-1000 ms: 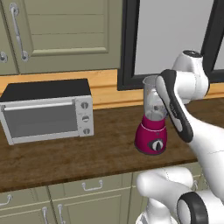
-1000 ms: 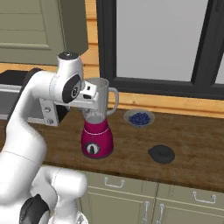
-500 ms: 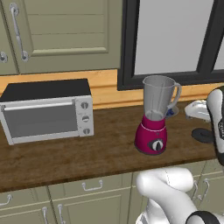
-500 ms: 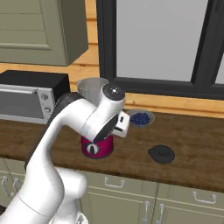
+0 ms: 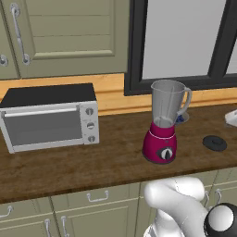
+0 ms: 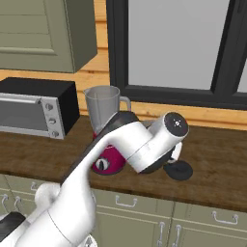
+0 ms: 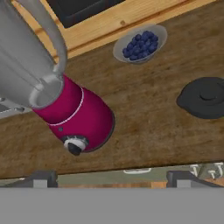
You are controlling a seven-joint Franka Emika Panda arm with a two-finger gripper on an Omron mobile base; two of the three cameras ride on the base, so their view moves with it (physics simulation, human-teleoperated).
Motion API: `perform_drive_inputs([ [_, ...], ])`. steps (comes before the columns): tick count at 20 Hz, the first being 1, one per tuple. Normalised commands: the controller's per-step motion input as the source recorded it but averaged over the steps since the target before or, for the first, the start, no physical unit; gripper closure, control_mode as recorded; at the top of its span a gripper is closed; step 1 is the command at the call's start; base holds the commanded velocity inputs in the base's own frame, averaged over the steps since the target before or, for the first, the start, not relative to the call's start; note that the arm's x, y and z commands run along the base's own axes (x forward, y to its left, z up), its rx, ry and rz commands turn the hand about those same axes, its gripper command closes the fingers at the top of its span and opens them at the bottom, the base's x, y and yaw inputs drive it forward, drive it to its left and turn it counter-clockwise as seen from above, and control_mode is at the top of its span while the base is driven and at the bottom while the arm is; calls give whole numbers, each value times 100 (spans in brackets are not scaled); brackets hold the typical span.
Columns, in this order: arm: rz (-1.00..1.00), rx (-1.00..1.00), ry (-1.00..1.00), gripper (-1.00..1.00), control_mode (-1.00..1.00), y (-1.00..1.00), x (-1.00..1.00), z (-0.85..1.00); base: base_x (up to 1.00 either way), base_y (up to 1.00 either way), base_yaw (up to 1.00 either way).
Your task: Close the lid blender by securely placing the lid on top.
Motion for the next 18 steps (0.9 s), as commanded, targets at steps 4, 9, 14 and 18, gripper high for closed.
perform_drive_inputs([
  [4, 4, -11, 0, -100, -100, -97, 19, -31, 0, 0, 0],
  [9, 25, -39, 0, -100, -100, -39, 10, -89, 0, 0, 0],
  [14, 32, -37, 1, -100, -100, 0, 31, -58, 0, 0, 0],
  [18, 9, -35, 10, -100, -100, 14, 23, -11, 0, 0, 0],
])
